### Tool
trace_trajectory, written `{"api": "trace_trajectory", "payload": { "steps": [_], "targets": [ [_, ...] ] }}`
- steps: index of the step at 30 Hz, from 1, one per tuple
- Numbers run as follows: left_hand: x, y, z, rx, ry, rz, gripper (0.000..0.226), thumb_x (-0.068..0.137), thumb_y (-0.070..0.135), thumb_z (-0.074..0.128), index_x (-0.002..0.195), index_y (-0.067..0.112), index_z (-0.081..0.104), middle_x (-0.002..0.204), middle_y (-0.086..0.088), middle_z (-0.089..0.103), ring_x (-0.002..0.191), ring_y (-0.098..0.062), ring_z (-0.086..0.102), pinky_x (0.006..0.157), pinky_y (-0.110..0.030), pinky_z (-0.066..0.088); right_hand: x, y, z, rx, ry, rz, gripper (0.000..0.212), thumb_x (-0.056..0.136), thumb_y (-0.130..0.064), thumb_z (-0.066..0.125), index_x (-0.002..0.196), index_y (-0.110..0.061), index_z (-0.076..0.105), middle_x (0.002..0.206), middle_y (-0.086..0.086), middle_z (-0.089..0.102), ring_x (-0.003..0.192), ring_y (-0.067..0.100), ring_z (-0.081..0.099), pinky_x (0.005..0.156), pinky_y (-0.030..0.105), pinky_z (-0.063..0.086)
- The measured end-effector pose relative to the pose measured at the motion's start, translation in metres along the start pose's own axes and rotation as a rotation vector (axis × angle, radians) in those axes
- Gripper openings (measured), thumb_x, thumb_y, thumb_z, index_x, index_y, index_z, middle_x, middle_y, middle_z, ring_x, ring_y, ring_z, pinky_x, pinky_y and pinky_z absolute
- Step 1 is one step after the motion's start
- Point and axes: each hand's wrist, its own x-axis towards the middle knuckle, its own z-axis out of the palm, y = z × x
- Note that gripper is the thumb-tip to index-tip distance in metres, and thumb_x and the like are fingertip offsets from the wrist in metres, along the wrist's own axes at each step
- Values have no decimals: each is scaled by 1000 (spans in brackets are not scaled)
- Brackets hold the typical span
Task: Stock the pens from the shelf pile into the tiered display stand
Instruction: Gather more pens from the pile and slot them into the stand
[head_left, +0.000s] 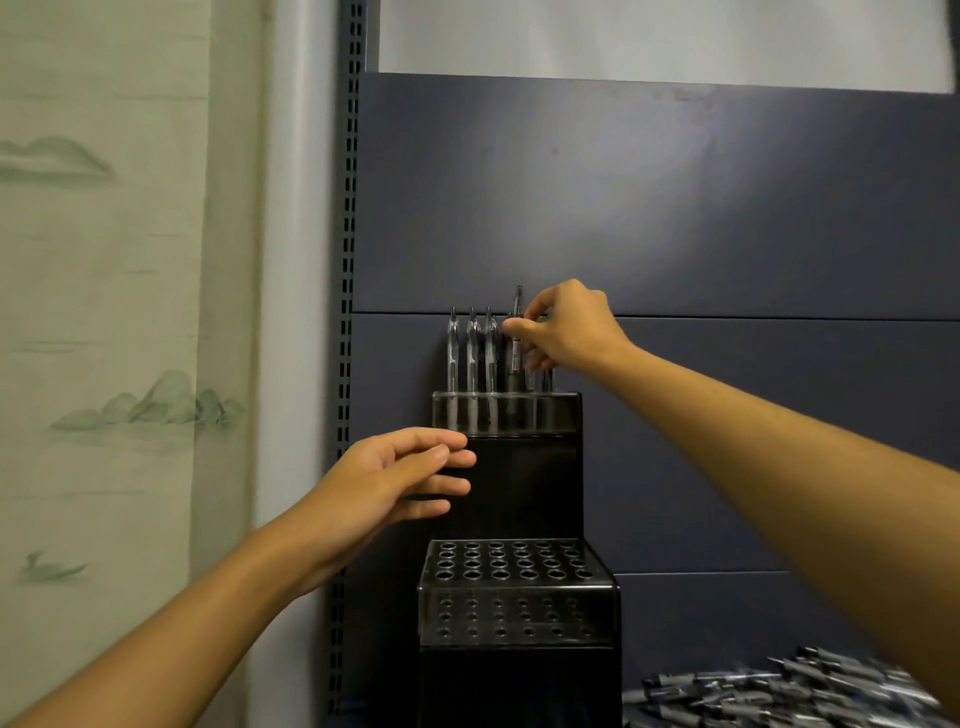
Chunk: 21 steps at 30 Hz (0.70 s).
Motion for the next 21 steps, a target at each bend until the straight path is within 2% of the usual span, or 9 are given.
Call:
{"api": "trace_trajectory", "payload": {
  "steps": [4,8,11,13,16,18,21],
  "targets": [
    [-3,0,-1,-1,-7,8,22,99,17,52,113,19,69,110,1,75,100,-20,72,85,-32,57,1,-4,6,-106,-97,27,28,91,-34,69,88,-6,71,75,9,74,64,16,74,68,32,63],
    [-5,0,-4,1,-7,12,22,98,17,52,114,18,68,111,1,75,100,-20,73,85,-32,58,-6,-1,7,-149,-114,45,35,85,-42,71,91,-8,74,75,4,73,66,15,73,67,31,62],
    [-6,1,-1,16,-24,38,23,99,16,51,115,20,66,112,2,75,101,-17,72,85,-30,59,-20,0,5,-136,-90,31,39,83,-47,72,93,-9,75,76,6,73,72,18,73,74,37,62],
    [-4,8,4,41,-55,78,24,99,15,50,117,21,64,112,6,75,103,-12,71,87,-29,59,-34,-2,-3,-55,-23,-29,35,85,-45,72,96,-12,74,82,2,75,76,13,72,76,33,62],
    [7,21,19,134,-111,159,25,98,16,53,117,27,62,112,12,74,107,-7,69,88,-28,57,-63,-1,-22,0,23,-120,27,89,-39,71,105,-18,72,96,-6,74,87,0,67,80,14,54],
    [14,27,36,201,-143,198,25,97,16,55,115,32,62,112,13,73,108,-3,67,89,-25,55,-86,9,-34,13,-5,-116,28,89,-38,70,111,-21,69,107,-8,72,98,1,66,86,15,52],
    [16,31,72,344,-191,228,26,97,18,58,119,32,60,116,15,68,109,5,62,91,-13,50,-118,38,-54,-14,-41,-80,32,90,-41,67,118,-25,66,119,-11,68,112,2,61,96,23,50]
  ]
}}
